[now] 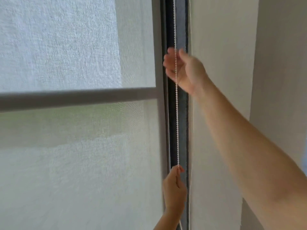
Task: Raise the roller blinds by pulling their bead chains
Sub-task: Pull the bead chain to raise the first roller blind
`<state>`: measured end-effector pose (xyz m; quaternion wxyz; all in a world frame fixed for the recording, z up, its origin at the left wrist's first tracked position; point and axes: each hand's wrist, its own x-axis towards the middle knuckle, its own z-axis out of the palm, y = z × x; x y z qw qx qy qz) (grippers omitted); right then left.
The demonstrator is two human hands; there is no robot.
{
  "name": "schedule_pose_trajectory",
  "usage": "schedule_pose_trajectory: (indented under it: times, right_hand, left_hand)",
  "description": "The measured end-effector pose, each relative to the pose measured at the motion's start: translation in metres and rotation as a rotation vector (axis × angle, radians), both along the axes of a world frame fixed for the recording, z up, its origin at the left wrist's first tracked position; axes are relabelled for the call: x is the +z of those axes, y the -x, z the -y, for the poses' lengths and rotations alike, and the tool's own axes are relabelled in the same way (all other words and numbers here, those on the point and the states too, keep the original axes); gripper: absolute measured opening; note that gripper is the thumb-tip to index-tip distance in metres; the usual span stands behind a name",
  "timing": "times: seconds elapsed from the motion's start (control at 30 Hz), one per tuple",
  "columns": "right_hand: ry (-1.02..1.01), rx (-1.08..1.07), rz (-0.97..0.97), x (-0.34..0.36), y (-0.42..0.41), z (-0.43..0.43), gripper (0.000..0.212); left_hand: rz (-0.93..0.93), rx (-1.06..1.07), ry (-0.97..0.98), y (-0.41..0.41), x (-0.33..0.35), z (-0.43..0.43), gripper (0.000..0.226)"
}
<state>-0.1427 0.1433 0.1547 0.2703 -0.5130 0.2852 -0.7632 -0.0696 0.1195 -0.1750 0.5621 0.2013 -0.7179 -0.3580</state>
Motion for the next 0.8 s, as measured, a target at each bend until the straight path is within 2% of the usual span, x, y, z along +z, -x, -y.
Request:
schedule_pose_trajectory:
  times: [0.13,0.2,0.33,0.47,0.57,0.67,0.8]
  right_hand:
    - [0.108,-0.35,0.042,0.023,-0.011,-0.005,0.024]
    - [0.191,-0.471,0.052,0.016,-0.012,-0.008,0.027]
    - [0.242,-0.521,0.085,0.013,-0.019,-0.017,0.033]
    - [0.263,-0.526,0.082,0.005,-0.024,-0.023,0.033]
    - [0.267,-0.534,0.096,-0.001,-0.024,-0.028,0.033]
    - [0.255,-0.512,0.111,-0.012,-0.026,-0.025,0.034]
    - [0.131,-0.516,0.109,-0.073,-0.033,-0.009,0.037]
  left_hand:
    - [0.011,-0.057,0.033,-0.005,-0.001,-0.002,0.042]
    - [0.02,-0.059,0.059,-0.008,-0.002,0.007,0.04]
    - [0.089,-0.1,0.01,-0.008,-0.001,0.023,0.028]
    - [0.118,-0.271,-0.091,-0.014,0.028,0.034,0.028]
    - [0.075,-0.345,-0.064,-0.018,0.079,0.035,0.045]
    - [-0.035,-0.378,-0.059,-0.026,0.16,0.025,0.051]
    - [-0.199,-0.389,0.004,-0.033,0.267,0.014,0.037]
